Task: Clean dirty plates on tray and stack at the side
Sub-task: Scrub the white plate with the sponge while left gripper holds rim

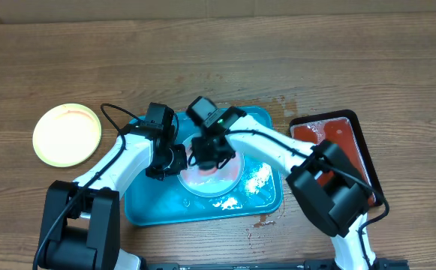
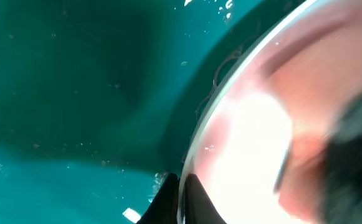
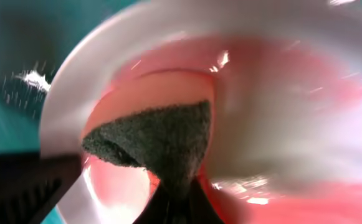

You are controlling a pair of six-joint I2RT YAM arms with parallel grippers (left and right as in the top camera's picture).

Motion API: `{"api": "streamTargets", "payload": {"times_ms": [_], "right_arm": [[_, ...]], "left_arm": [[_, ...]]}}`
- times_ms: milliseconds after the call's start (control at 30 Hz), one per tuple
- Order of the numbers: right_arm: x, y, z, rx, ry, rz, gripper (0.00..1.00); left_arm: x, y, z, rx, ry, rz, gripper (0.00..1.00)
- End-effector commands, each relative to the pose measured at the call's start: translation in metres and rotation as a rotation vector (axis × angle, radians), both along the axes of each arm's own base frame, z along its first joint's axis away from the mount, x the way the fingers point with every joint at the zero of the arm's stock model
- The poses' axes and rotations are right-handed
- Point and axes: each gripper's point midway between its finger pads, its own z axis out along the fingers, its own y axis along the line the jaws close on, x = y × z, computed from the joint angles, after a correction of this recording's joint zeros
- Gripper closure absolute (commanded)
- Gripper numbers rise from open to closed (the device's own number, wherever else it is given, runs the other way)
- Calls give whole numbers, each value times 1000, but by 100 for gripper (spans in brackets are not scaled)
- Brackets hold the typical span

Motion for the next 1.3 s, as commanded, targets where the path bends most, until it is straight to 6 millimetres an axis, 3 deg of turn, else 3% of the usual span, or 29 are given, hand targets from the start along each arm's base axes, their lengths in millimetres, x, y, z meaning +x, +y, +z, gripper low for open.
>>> {"api": "streamTargets", "payload": {"times_ms": [0,133,267,567,767,933,1067,1267], "right_arm": [[44,-48,-10,-89,-30,-210,96],[63,-84,-11,-116,-7,-299,96],[59,-108,-13,-150,58,-338,96],[7,-90,-5,-74,287,-236,96],[-21,-53,5,43,349,-81,96],[-27,-21,10,132,331,-29,96],[-24,-8,11,155,306,-46,96],[-4,-32,-2,25,214,-128,96]], "left_arm": [[-3,8,-3,32,12,10,95],[-3,8,-3,32,12,10,95],[-2,8,-3,32,12,10,95],[-1,7,-3,30,5,14,96],[0,7,-3,29,2,17,95],[0,7,-3,29,3,18,96],[0,7,-3,29,2,18,96],[0,7,-3,29,4,18,95]]}}
